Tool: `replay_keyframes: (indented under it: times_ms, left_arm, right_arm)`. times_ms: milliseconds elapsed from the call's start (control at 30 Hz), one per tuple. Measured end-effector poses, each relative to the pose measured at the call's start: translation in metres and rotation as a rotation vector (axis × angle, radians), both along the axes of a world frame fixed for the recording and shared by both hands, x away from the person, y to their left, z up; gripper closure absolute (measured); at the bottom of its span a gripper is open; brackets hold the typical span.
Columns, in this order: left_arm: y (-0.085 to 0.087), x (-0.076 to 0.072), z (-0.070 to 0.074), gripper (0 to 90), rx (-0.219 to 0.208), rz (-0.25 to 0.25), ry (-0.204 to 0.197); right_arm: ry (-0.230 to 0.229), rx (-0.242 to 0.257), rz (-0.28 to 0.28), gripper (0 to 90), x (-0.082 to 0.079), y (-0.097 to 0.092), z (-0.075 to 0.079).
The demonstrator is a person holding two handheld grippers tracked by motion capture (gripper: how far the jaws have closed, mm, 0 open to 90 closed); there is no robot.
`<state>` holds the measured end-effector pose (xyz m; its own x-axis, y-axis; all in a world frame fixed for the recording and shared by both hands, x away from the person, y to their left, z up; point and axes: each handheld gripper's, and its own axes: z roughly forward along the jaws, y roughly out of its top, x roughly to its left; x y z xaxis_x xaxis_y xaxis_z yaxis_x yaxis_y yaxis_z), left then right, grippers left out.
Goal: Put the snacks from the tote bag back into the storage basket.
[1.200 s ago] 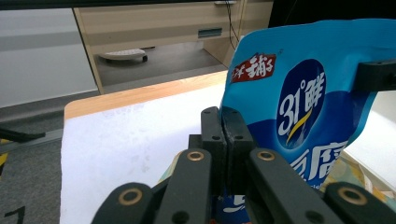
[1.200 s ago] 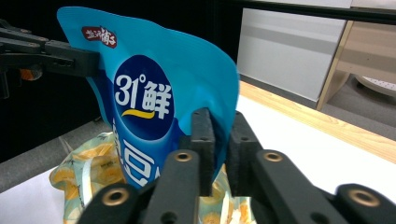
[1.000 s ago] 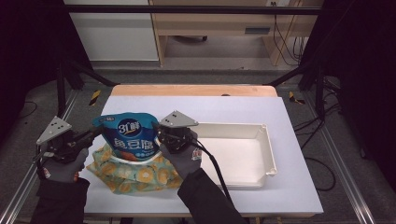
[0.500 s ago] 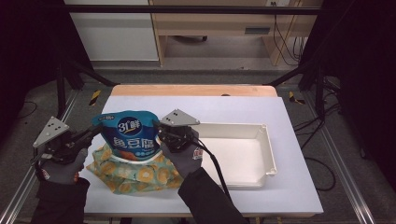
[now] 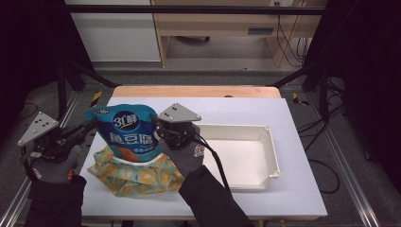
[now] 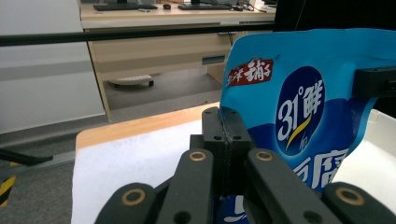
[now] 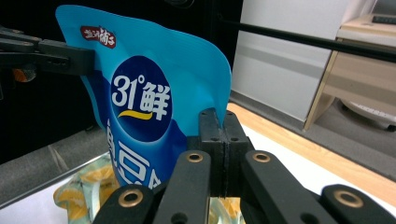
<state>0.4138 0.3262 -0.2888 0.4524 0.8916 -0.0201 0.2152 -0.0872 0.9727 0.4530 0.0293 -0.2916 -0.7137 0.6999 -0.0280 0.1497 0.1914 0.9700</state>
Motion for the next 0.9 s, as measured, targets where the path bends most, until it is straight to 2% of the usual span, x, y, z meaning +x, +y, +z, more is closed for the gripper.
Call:
replay_keyframes:
  times_ms: [300, 900]
  left_arm:
    - [-0.002, -0.004, 0.020, 90.0, 0.009, 0.000, -0.026]
    - [-0.003, -0.013, 0.051, 90.0, 0.001, -0.001, -0.071]
  right_arm:
    - [-0.025, 0.005, 0.002, 90.0, -0.002, -0.002, 0.019]
    - [-0.083, 0.001, 0.006, 90.0, -0.010, -0.003, 0.054]
